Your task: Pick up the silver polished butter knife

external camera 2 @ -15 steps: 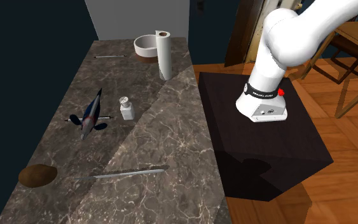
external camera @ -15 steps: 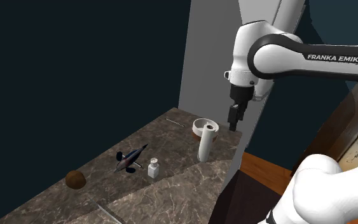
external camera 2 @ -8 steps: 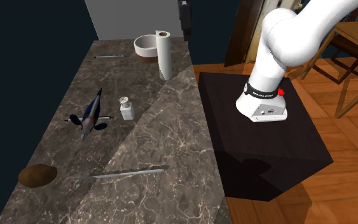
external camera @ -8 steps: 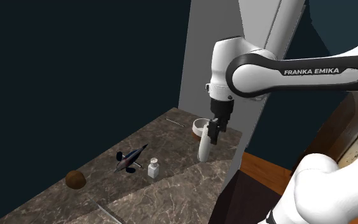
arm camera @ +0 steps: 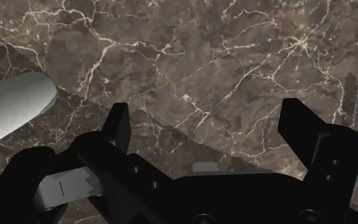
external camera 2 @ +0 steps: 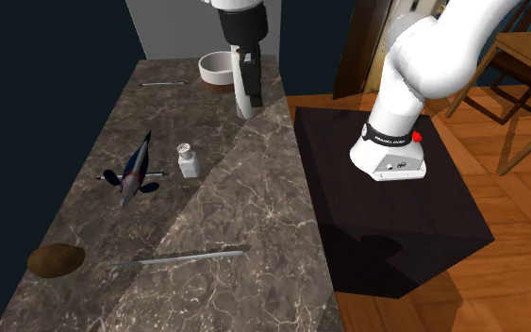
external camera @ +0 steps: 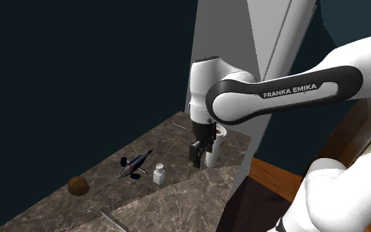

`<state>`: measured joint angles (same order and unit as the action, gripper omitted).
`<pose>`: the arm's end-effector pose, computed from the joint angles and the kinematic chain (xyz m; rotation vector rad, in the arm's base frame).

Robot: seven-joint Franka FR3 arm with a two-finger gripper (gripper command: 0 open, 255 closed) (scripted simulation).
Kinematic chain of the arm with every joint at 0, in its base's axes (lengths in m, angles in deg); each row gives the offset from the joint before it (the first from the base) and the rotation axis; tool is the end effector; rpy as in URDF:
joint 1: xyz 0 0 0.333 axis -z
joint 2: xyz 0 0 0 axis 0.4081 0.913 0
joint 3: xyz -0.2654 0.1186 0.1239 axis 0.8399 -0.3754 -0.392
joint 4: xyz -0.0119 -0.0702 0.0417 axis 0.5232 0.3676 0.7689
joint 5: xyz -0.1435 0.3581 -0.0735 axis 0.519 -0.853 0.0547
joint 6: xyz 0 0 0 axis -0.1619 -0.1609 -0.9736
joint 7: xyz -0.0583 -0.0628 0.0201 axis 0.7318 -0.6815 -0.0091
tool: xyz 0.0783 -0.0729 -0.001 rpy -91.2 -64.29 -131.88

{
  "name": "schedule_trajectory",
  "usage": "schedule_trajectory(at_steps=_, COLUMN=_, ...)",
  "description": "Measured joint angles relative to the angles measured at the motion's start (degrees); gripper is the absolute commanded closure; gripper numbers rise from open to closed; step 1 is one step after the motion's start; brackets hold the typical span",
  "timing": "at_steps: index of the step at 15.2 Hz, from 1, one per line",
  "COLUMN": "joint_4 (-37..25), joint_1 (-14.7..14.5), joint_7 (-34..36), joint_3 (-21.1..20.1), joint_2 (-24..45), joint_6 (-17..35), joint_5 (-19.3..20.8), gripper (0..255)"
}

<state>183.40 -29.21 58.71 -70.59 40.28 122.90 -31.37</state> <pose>0.3676 0.1362 0.4484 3.0656 0.2131 -0.1944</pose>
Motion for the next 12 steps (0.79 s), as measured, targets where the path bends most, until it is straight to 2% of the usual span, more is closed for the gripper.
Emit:
schedule_trajectory(at_steps=6, joint_4=-4.25, joint_1=-1.57, joint_7=6.27, joint_3=-5.2, joint_2=10.86, joint_6=6.53, joint_5=-0.28, gripper=0)
schedule_trajectory(at_steps=12, joint_4=-10.72, joint_1=-3.04, joint_7=13.42, joint_3=-9.43, joint_2=23.66, joint_6=12.32, joint_5=2.75, gripper=0)
